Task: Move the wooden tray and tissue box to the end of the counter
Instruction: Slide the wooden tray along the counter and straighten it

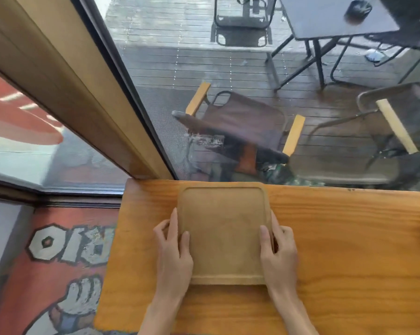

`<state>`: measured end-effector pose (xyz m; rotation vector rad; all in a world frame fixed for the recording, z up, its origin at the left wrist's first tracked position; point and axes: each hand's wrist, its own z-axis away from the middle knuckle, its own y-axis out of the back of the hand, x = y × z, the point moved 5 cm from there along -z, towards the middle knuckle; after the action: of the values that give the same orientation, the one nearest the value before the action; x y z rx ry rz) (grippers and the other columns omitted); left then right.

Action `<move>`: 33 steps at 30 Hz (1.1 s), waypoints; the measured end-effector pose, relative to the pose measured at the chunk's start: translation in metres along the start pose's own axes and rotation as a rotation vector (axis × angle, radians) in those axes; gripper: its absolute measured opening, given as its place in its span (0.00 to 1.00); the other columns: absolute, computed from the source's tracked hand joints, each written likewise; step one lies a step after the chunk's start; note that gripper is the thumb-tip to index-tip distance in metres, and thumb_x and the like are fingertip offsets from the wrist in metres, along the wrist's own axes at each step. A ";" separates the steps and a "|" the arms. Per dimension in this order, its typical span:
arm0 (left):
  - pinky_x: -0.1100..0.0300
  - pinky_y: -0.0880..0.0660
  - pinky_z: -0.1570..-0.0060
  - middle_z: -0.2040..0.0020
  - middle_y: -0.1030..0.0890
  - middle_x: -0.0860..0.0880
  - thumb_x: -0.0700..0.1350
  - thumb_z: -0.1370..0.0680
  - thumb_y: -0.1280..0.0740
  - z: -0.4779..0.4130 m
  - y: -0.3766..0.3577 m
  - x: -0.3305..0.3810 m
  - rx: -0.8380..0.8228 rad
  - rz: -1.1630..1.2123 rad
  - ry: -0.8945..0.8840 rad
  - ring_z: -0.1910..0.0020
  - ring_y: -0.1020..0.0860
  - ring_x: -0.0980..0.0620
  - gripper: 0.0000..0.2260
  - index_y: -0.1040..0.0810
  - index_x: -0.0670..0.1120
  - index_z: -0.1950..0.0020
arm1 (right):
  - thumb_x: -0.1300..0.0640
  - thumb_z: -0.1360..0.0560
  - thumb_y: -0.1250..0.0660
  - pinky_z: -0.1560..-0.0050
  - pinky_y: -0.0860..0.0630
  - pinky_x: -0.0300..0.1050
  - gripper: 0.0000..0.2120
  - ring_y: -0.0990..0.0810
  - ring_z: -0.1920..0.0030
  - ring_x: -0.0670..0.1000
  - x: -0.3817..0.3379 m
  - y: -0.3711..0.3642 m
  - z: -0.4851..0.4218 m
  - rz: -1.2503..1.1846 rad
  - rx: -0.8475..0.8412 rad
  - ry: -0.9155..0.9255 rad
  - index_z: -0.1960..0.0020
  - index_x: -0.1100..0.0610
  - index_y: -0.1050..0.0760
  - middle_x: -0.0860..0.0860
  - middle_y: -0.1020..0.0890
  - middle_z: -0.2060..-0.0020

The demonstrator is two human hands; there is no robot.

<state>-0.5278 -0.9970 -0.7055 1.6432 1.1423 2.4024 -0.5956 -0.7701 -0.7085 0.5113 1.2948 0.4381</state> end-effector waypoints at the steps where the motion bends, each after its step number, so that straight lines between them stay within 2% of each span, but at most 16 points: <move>1: 0.86 0.43 0.49 0.41 0.37 0.53 0.42 0.19 0.40 0.001 0.000 0.002 0.019 -0.013 -0.008 0.44 0.34 0.74 0.24 0.41 0.49 0.23 | 0.45 0.21 0.41 0.59 0.28 0.35 0.26 0.26 0.55 0.44 0.000 -0.001 0.002 0.015 0.017 0.011 0.25 0.49 0.32 0.46 0.26 0.55; 4: 0.85 0.43 0.45 0.41 0.37 0.53 0.42 0.20 0.42 0.005 0.000 0.006 0.069 -0.005 -0.037 0.45 0.33 0.67 0.25 0.40 0.48 0.23 | 0.46 0.21 0.41 0.60 0.28 0.34 0.24 0.25 0.54 0.43 0.001 -0.004 0.008 0.047 0.063 0.054 0.26 0.49 0.29 0.43 0.26 0.55; 6: 0.83 0.44 0.41 0.42 0.36 0.50 0.39 0.21 0.41 0.005 0.001 0.004 0.126 -0.014 -0.073 0.46 0.34 0.61 0.24 0.38 0.45 0.24 | 0.46 0.21 0.41 0.60 0.28 0.33 0.23 0.25 0.54 0.43 0.003 -0.007 0.008 0.052 0.092 0.077 0.28 0.48 0.27 0.41 0.25 0.54; 8: 0.82 0.43 0.39 0.43 0.34 0.47 0.35 0.21 0.39 0.004 0.001 -0.002 0.180 -0.034 -0.104 0.46 0.34 0.59 0.22 0.36 0.41 0.26 | 0.47 0.19 0.38 0.60 0.29 0.30 0.19 0.25 0.55 0.41 0.004 -0.010 0.007 0.050 0.133 0.116 0.30 0.48 0.25 0.41 0.25 0.54; 12: 0.76 0.39 0.39 0.45 0.32 0.49 0.37 0.25 0.39 -0.002 0.000 -0.011 0.223 -0.030 -0.151 0.46 0.33 0.55 0.24 0.32 0.39 0.29 | 0.51 0.23 0.37 0.62 0.32 0.26 0.19 0.25 0.59 0.40 0.007 -0.013 0.005 -0.005 0.234 0.169 0.33 0.46 0.23 0.40 0.23 0.52; 15: 0.78 0.41 0.40 0.45 0.34 0.55 0.35 0.24 0.38 -0.008 0.001 -0.011 0.223 -0.045 -0.187 0.45 0.35 0.55 0.23 0.31 0.39 0.29 | 0.47 0.20 0.36 0.58 0.29 0.28 0.16 0.24 0.52 0.40 0.010 -0.018 0.003 -0.024 0.228 0.164 0.33 0.42 0.25 0.35 0.25 0.49; 17: 0.80 0.42 0.40 0.46 0.36 0.59 0.31 0.22 0.37 -0.009 0.001 -0.014 0.192 -0.046 -0.152 0.44 0.35 0.58 0.24 0.33 0.41 0.27 | 0.46 0.21 0.38 0.55 0.27 0.33 0.18 0.24 0.49 0.41 0.009 -0.022 0.002 -0.018 0.198 0.134 0.32 0.42 0.27 0.33 0.27 0.48; 20: 0.80 0.43 0.39 0.48 0.38 0.60 0.29 0.23 0.37 -0.010 0.003 -0.015 0.167 -0.043 -0.128 0.42 0.36 0.67 0.27 0.35 0.42 0.25 | 0.45 0.21 0.40 0.59 0.27 0.36 0.19 0.24 0.50 0.43 0.006 -0.025 0.002 0.040 0.197 0.134 0.31 0.43 0.26 0.34 0.27 0.48; 23: 0.80 0.43 0.39 0.49 0.38 0.60 0.31 0.22 0.37 -0.011 0.002 -0.017 0.147 -0.045 -0.116 0.43 0.35 0.60 0.26 0.37 0.43 0.25 | 0.46 0.19 0.39 0.61 0.32 0.32 0.18 0.25 0.52 0.40 0.006 -0.025 0.003 0.102 0.214 0.141 0.30 0.47 0.25 0.35 0.27 0.51; 26: 0.79 0.42 0.39 0.48 0.38 0.58 0.32 0.22 0.38 -0.012 0.000 -0.017 0.145 -0.074 -0.124 0.42 0.36 0.55 0.27 0.39 0.44 0.24 | 0.48 0.20 0.40 0.63 0.32 0.30 0.20 0.26 0.57 0.43 0.002 -0.024 0.002 0.150 0.223 0.148 0.30 0.48 0.25 0.38 0.28 0.53; 30: 0.77 0.42 0.39 0.45 0.35 0.50 0.32 0.22 0.38 -0.016 -0.001 -0.015 0.131 -0.145 -0.151 0.42 0.37 0.55 0.25 0.37 0.40 0.25 | 0.50 0.20 0.39 0.65 0.31 0.34 0.20 0.25 0.57 0.45 -0.001 -0.025 -0.001 0.169 0.220 0.154 0.30 0.51 0.25 0.42 0.27 0.52; 33: 0.74 0.40 0.39 0.44 0.35 0.48 0.32 0.21 0.39 -0.013 0.000 -0.015 0.141 -0.146 -0.134 0.41 0.37 0.53 0.24 0.36 0.39 0.25 | 0.50 0.20 0.39 0.66 0.30 0.36 0.20 0.25 0.57 0.46 0.002 -0.026 0.002 0.176 0.218 0.158 0.30 0.52 0.25 0.43 0.26 0.52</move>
<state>-0.5320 -1.0102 -0.7203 1.6650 1.3833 2.1351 -0.5928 -0.7905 -0.7247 0.7907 1.4640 0.4939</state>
